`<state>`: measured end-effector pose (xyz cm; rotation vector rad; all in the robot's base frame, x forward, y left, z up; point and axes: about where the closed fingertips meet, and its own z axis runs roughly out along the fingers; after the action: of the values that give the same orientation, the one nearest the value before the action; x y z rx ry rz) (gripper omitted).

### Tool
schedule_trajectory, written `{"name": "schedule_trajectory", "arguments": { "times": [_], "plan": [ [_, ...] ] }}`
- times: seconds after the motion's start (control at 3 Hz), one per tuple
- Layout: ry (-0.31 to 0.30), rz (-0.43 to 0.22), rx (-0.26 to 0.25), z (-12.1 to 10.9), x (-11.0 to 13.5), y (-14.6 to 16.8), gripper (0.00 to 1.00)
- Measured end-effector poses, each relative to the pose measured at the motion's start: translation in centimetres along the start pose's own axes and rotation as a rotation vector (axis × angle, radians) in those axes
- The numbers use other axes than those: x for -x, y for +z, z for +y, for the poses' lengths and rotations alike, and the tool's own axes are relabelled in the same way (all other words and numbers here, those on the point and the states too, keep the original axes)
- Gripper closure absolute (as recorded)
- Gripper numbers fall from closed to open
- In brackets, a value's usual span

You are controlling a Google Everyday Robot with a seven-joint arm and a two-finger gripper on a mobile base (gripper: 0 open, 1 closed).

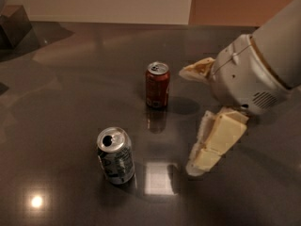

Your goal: Knock 7up can over

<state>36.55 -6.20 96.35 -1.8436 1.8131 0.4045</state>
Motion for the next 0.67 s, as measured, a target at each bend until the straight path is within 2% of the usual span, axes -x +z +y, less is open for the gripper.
{"name": "schedule_trajectory", "arguments": {
  "times": [0.67],
  "plan": [
    [-0.021, -0.115, 0.015, 1.7, 3.3, 6.6, 0.00]
  ]
}}
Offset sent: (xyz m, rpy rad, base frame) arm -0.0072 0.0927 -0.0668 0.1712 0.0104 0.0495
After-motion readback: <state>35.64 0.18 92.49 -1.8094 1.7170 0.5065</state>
